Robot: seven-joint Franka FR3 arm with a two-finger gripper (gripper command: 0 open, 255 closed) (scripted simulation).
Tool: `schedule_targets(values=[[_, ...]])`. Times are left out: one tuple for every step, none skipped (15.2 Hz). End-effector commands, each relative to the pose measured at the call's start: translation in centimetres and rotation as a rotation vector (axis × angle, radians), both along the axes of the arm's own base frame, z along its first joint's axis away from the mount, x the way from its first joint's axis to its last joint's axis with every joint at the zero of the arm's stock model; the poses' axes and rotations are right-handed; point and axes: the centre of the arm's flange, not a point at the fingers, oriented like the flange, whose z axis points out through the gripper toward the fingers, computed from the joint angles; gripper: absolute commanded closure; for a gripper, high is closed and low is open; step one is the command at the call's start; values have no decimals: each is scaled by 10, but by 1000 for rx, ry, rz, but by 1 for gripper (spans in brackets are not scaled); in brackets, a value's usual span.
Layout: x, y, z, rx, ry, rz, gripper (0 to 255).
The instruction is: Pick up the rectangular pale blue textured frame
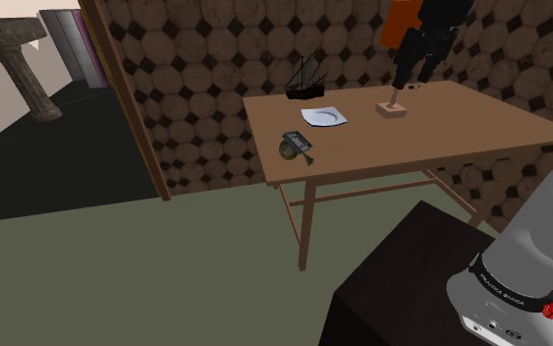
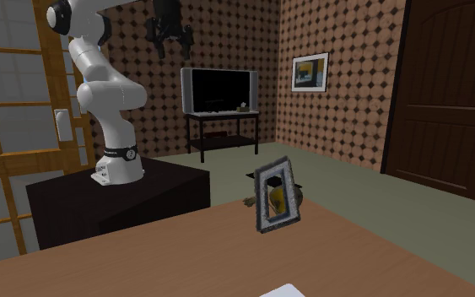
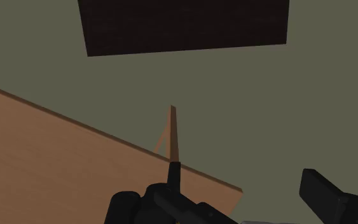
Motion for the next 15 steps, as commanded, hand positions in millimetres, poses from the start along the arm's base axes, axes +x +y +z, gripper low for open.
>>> schedule_targets(values=[[0,0,0,0,0,0,0],[13,5,-5,-2,10,-26,0],[26,10,-10,-5,21,-51,0],[38,14,-16,-7,31,-77,0],[51,18,-21,-10,42,-103,0],[64,22,-27,-12,52,-128,0],[77,25,-33,-14,63,-154,0],[91,29,-39,-17,73,-180,0],[104,31,-45,-19,84,-205,0],[117,34,-51,-22,94,-231,0],[130,36,-57,-24,105,-257,0],[143,37,-64,-26,115,-282,0],[156,38,-70,-29,126,-308,0],[169,39,-77,-31,136,-334,0],[182,40,-84,-34,147,-360,0]])
